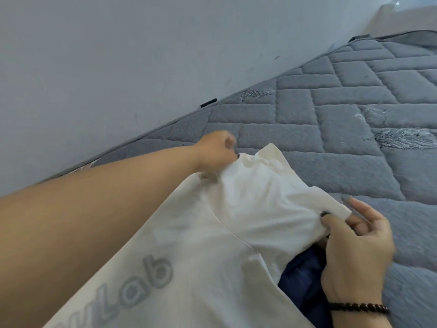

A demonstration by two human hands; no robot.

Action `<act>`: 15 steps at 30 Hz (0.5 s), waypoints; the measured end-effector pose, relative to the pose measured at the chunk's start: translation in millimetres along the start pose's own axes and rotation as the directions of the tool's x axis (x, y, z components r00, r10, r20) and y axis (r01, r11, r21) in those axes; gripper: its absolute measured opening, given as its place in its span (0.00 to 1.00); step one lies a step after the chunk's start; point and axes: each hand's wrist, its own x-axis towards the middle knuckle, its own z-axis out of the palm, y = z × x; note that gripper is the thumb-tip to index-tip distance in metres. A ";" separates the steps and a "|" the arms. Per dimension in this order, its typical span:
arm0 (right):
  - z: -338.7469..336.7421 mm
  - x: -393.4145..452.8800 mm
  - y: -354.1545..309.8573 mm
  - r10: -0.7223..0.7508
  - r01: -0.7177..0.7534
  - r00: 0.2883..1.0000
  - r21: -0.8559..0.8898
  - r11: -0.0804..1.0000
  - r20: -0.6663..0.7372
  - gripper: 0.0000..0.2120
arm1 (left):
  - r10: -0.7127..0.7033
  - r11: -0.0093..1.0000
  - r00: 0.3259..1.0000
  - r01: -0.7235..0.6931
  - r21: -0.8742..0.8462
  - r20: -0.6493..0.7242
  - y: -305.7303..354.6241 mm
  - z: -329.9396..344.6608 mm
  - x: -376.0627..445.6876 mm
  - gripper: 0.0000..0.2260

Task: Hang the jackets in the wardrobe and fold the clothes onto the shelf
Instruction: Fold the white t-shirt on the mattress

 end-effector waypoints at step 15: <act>5.5 -1.5 5.1 -0.009 0.027 0.992 -0.144 0.989 0.125 0.19 | 0.032 0.983 0.987 -0.003 0.182 -0.157 5.1 55.3 25.2 0.12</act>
